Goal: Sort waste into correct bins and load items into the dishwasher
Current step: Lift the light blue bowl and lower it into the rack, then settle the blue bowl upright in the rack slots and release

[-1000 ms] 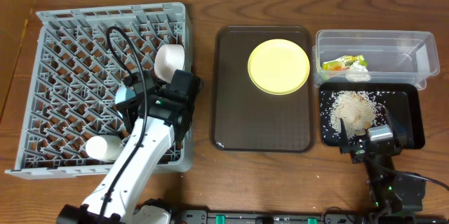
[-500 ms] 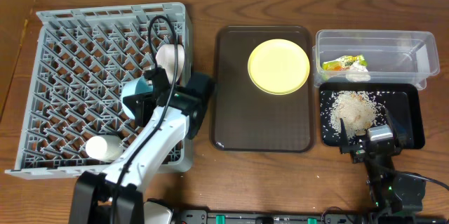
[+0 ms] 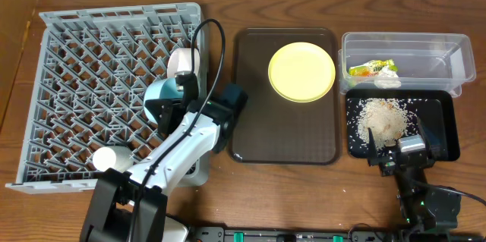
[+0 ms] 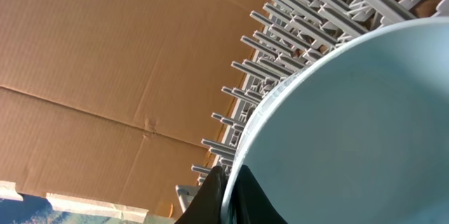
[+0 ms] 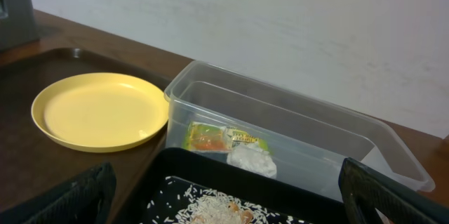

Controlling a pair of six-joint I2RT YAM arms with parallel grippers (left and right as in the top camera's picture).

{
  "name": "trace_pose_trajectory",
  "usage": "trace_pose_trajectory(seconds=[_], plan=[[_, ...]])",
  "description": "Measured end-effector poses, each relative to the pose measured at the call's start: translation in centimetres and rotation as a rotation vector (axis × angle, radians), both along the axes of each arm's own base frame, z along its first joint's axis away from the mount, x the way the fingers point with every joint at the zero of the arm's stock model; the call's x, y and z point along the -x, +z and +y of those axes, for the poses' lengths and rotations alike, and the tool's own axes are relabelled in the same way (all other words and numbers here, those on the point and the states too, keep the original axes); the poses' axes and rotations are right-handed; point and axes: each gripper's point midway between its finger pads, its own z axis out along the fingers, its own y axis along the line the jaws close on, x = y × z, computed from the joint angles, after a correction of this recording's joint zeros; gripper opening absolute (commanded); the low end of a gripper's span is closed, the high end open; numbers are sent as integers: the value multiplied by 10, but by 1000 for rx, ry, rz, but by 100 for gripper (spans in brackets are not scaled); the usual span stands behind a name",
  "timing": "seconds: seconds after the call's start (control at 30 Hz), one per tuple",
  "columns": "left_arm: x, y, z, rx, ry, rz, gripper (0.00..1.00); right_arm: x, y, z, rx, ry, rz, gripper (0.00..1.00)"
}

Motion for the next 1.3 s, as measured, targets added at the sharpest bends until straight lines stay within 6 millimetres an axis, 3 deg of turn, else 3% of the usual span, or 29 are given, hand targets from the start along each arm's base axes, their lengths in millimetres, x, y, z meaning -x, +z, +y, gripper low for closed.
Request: trace_pose_trajectory(seconds=[0.6, 1.3], plan=[[1, 14, 3, -106, -11, 33, 7, 0, 0, 0, 0, 0, 0, 99], [2, 4, 2, -63, -10, 64, 8, 0, 0, 0, 0, 0, 0, 99]])
